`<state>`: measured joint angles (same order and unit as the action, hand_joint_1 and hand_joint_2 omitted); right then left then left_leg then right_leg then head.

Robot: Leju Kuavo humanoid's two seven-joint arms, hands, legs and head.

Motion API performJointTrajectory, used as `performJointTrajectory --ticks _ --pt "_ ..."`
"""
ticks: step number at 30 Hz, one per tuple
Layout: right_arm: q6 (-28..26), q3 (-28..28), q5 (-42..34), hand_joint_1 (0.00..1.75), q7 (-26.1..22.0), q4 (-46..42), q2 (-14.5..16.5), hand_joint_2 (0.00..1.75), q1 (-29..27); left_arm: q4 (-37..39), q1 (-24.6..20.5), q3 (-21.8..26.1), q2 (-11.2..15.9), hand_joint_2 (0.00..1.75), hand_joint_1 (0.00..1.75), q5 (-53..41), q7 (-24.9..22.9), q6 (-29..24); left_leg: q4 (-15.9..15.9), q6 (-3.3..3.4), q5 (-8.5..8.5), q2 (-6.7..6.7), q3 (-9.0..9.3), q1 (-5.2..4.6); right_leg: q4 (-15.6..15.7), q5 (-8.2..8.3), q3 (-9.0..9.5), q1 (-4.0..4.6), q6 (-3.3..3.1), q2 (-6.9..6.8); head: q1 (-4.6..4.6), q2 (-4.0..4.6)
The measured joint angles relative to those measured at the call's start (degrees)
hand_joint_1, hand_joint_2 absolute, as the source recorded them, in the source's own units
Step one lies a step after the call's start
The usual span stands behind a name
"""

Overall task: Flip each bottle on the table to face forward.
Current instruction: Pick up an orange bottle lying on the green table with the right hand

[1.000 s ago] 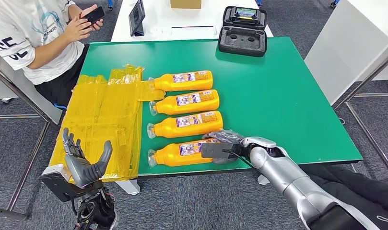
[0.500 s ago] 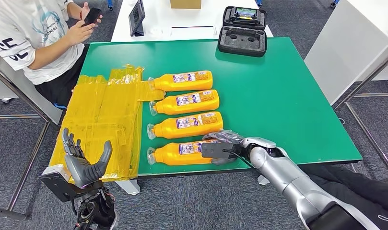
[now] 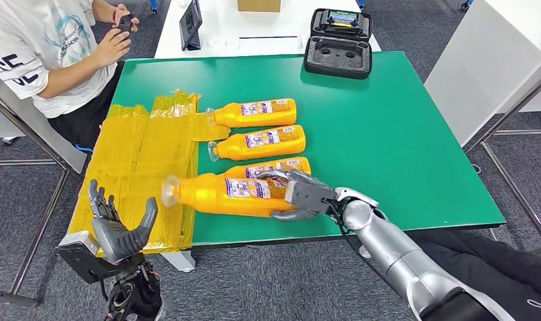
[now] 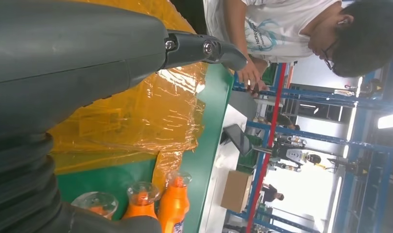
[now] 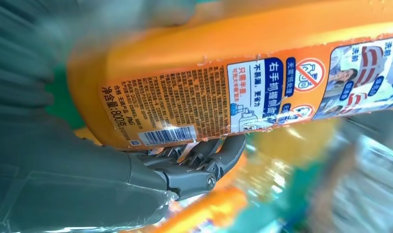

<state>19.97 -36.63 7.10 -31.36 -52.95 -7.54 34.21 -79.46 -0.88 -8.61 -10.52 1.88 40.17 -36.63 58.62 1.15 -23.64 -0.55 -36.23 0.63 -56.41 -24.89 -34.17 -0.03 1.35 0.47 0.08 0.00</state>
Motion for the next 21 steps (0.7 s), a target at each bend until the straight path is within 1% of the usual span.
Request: performJointTrajectory --ticks 3,7,9,12,14,17,21 --pt "-1.7 2.0 -0.3 1.75 -1.9 -2.5 1.1 1.75 -1.4 -0.9 0.5 0.2 -0.2 1.75 0.00 0.0 0.0 0.2 0.0 0.00 0.00 0.02 -0.02 0.00 0.0 0.00 -0.01 0.00 0.00 0.00 -0.01 0.00" --pt "-3.7 3.9 -0.3 1.75 -2.7 -4.1 2.5 1.75 -2.0 -2.2 1.0 0.9 -0.3 1.75 0.00 0.7 0.0 1.5 0.0 0.00 0.00 0.01 -0.02 0.00 0.0 0.00 -0.01 0.00 0.00 0.00 0.01 0.00" --pt "-5.0 4.8 -0.3 1.75 -3.2 -4.2 3.3 1.75 -2.3 -3.1 1.4 1.5 -0.4 1.75 0.00 2.3 0.0 4.1 0.0 0.00 0.00 0.01 -0.01 0.00 0.0 0.00 -0.01 0.00 0.00 0.00 0.01 0.00" --pt "-7.1 6.4 0.1 1.75 -4.4 -4.3 4.7 1.75 -3.3 -4.4 2.1 2.2 -0.7 1.75 0.00 4.8 0.0 10.1 0.0 0.00 0.00 0.00 -0.01 -0.01 0.0 0.00 -0.01 -0.01 0.00 0.00 0.01 0.00" --pt "-7.9 7.1 0.6 1.75 -5.0 -4.3 5.7 1.75 -4.1 -5.1 2.6 2.4 -0.8 1.75 0.00 5.4 0.0 12.1 0.0 0.00 0.00 0.01 -0.01 -0.01 0.0 0.00 -0.02 -0.01 0.00 0.00 0.00 0.00" --pt "-8.2 7.8 1.3 1.75 -5.4 -4.3 6.7 1.75 -5.2 -5.7 3.0 2.5 -0.8 1.75 0.00 6.3 0.0 14.0 0.0 0.00 0.00 0.00 -0.02 -0.01 0.0 0.00 -0.03 -0.01 0.00 0.00 0.01 0.00" --pt "-7.6 8.8 1.7 1.75 -6.4 -4.1 8.7 1.75 -6.3 -6.0 3.0 0.9 -0.7 1.75 0.00 9.9 -0.3 20.1 0.0 -0.01 -0.01 0.03 -0.03 0.00 0.0 -0.01 -0.06 -0.01 -0.01 0.00 0.01 0.00"
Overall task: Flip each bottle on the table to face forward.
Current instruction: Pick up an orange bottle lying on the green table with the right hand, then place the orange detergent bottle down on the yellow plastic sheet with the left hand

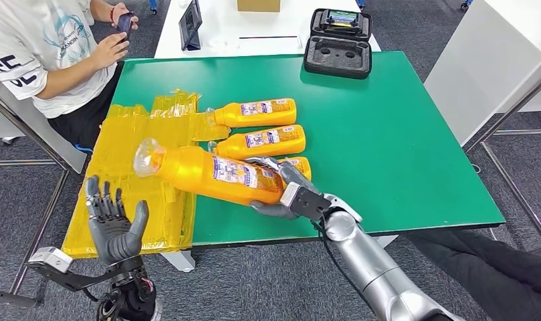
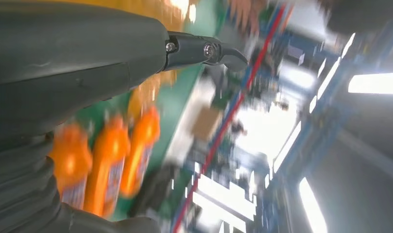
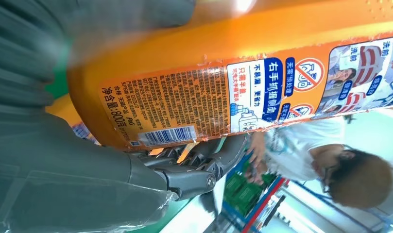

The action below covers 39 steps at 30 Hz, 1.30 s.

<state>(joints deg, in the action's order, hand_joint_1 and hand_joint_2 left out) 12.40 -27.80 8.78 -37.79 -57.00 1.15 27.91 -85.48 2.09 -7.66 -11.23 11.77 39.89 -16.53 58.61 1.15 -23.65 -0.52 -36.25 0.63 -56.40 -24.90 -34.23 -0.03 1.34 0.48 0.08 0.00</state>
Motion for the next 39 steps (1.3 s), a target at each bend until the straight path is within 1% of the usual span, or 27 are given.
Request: performJointTrajectory --ticks 2,7,11,16,21,31,39 --pt "0.2 0.3 0.0 1.75 -0.2 0.3 1.1 1.75 -0.5 -0.1 -0.1 -1.7 0.0 1.75 0.00 0.7 -0.3 1.8 0.0 0.00 0.00 0.00 0.00 0.00 0.0 0.00 0.00 0.00 0.00 0.00 -0.01 0.00" --pt "0.9 1.1 -0.5 1.75 -1.1 1.0 2.8 1.75 -2.1 0.2 -1.1 -5.3 0.3 1.75 0.00 1.3 -0.6 3.3 0.0 0.00 0.00 -0.02 0.00 0.00 0.0 0.00 0.00 0.00 0.00 -0.01 0.01 0.00" --pt "1.2 1.8 -0.4 1.75 -1.4 0.4 4.1 1.75 -5.4 2.1 -2.8 -9.0 0.6 1.75 0.00 0.9 -0.7 4.4 0.0 0.00 0.00 -0.03 -0.01 -0.01 0.0 0.00 -0.01 -0.01 0.00 -0.01 0.00 0.00" --pt "1.2 3.9 0.2 1.75 -0.8 -2.5 4.7 1.75 -9.6 4.6 -4.0 -12.8 1.0 1.75 0.00 0.6 -0.1 6.7 0.0 0.01 -0.03 -0.01 -0.05 -0.02 0.0 0.00 -0.05 -0.01 0.00 -0.01 -0.01 0.00" --pt "1.4 6.2 0.9 1.75 0.3 -5.7 4.8 1.75 -12.4 6.2 -5.1 -15.5 1.1 1.75 0.00 0.2 -0.1 8.9 0.0 0.01 -0.03 -0.02 -0.05 -0.01 0.0 0.00 -0.05 -0.01 0.00 -0.01 0.00 0.00" --pt "1.4 9.6 1.5 1.74 1.0 -11.3 4.8 1.75 -16.2 8.7 -6.8 -18.1 1.1 1.75 0.00 0.3 -0.7 11.6 0.0 0.01 -0.03 0.01 -0.05 -0.01 0.0 0.00 -0.05 -0.01 0.00 0.01 -0.01 0.00" --pt "1.7 12.1 0.6 1.75 0.9 -13.9 3.9 1.75 -18.2 10.2 -7.3 -18.6 1.4 1.75 0.00 0.0 -0.8 12.3 0.0 0.02 -0.04 0.02 -0.05 -0.01 0.0 0.00 -0.06 -0.01 0.00 0.01 -0.01 0.00"
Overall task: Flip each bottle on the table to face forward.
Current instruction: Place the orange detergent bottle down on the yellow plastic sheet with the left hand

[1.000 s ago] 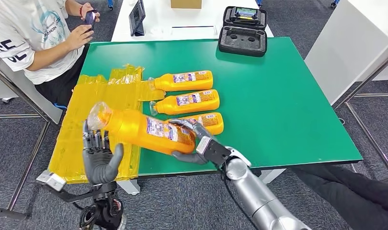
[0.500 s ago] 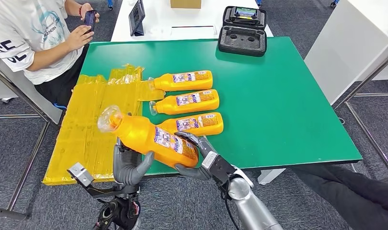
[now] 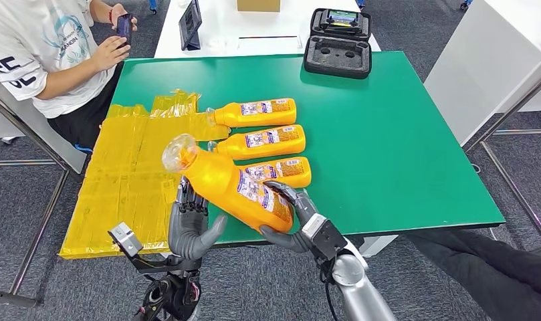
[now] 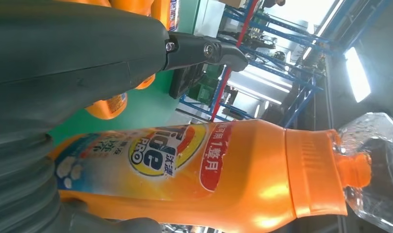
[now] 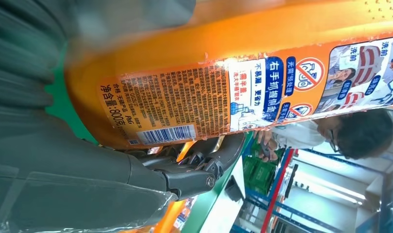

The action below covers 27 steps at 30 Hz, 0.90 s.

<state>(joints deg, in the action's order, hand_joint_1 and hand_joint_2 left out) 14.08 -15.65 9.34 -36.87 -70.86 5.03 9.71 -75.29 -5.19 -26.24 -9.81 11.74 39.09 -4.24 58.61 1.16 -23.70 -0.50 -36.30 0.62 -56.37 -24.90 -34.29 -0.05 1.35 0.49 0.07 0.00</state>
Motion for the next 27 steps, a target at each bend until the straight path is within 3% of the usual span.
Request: performJointTrajectory --ticks 27 --pt "4.1 -3.5 5.4 1.74 1.3 3.7 -0.6 1.75 0.7 5.0 -2.7 -1.2 -0.3 1.75 0.00 0.6 -2.9 1.3 0.0 0.00 0.01 -0.02 0.00 0.00 0.0 0.00 0.01 0.00 0.00 0.00 0.01 0.00"
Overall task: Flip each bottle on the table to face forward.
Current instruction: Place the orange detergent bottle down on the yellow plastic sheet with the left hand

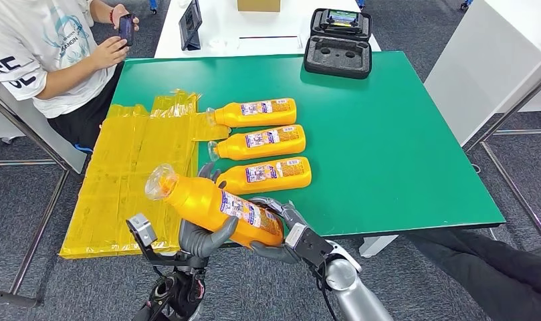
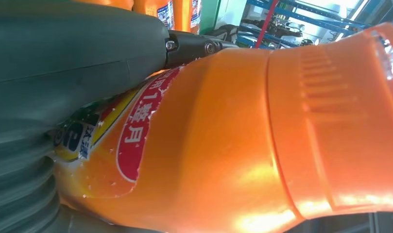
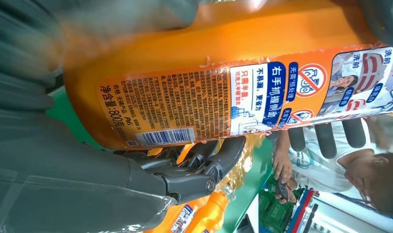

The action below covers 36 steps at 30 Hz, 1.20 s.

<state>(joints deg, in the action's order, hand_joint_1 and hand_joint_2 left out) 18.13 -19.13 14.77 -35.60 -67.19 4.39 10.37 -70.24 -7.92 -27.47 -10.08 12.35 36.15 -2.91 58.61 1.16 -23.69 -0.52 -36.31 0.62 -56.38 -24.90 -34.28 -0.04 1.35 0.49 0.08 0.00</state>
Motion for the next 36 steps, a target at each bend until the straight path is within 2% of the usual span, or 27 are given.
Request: performJointTrajectory --ticks 6,7,11,12,25,28,29,32,33,36 --pt "0.0 0.0 1.1 1.75 0.4 0.0 0.0 1.75 -0.2 0.8 -0.1 0.0 -0.1 1.75 0.00 0.8 -0.1 0.2 0.0 0.00 0.00 0.01 0.00 0.00 0.0 0.00 -0.01 0.00 0.00 0.00 -0.01 0.00" --pt "0.0 0.0 1.3 1.74 0.4 0.0 0.0 1.75 -0.3 0.9 -0.1 0.0 -0.1 1.75 0.05 1.1 -0.1 0.4 0.0 0.00 0.00 0.01 0.00 0.00 0.0 0.00 -0.01 0.00 0.00 0.00 -0.01 0.00" --pt "0.0 0.0 1.6 1.74 0.5 0.0 0.0 1.75 -0.6 1.1 0.0 0.0 -0.1 1.75 1.69 1.8 -0.1 0.9 0.0 0.00 0.00 0.01 0.00 0.00 0.0 0.00 -0.01 0.00 0.00 0.00 -0.01 0.00" --pt "0.0 0.0 1.6 1.75 0.6 0.0 0.0 1.75 -0.7 1.2 0.1 0.0 -0.1 1.75 1.75 2.0 -0.1 1.0 0.0 0.00 0.00 0.01 0.00 0.00 0.0 0.00 -0.01 0.00 0.00 0.00 -0.01 0.00" --pt "-0.2 0.3 2.8 1.73 1.2 -1.0 0.0 1.75 -2.3 1.2 0.5 -0.2 -0.2 1.75 1.75 3.1 -0.2 1.9 0.0 0.00 0.00 0.01 0.00 0.00 0.0 0.00 -0.01 0.00 0.00 0.00 0.00 0.00" --pt "-0.2 0.4 2.8 1.63 1.2 -1.3 0.0 1.75 -2.6 1.2 0.5 -0.3 -0.2 1.75 1.75 3.1 -0.2 1.9 0.0 0.00 0.00 0.01 0.00 0.00 0.0 0.00 -0.01 0.00 0.00 0.00 0.00 0.00" --pt "-0.2 0.4 2.9 1.30 1.3 -1.5 0.0 1.75 -2.8 1.2 0.5 -0.3 -0.2 1.75 1.75 3.1 -0.2 1.9 0.0 0.00 0.00 0.01 0.00 0.00 0.0 0.00 -0.01 0.00 0.00 0.00 -0.01 0.00" --pt "-0.3 0.4 3.0 0.10 1.5 -2.0 0.0 1.75 -3.2 1.2 0.5 -0.3 -0.2 1.75 1.75 3.1 -0.2 1.9 0.0 0.00 0.00 0.01 0.00 0.00 0.0 0.00 -0.01 0.00 0.00 0.00 -0.01 0.00" --pt "-0.4 0.4 3.0 0.00 1.6 -2.2 0.0 1.75 -3.4 1.2 0.5 -0.3 -0.2 1.75 1.75 3.1 -0.2 1.8 0.0 0.00 0.00 0.01 0.00 0.00 0.0 0.00 -0.01 0.00 0.00 0.00 0.00 0.00" --pt "-0.9 0.4 3.0 0.00 2.7 -2.8 0.0 0.44 -4.0 1.2 0.5 -0.4 -0.3 1.75 1.75 3.1 -0.3 1.5 0.0 0.00 0.00 0.01 0.00 0.00 0.0 0.00 -0.01 0.00 0.00 0.00 -0.01 0.00"
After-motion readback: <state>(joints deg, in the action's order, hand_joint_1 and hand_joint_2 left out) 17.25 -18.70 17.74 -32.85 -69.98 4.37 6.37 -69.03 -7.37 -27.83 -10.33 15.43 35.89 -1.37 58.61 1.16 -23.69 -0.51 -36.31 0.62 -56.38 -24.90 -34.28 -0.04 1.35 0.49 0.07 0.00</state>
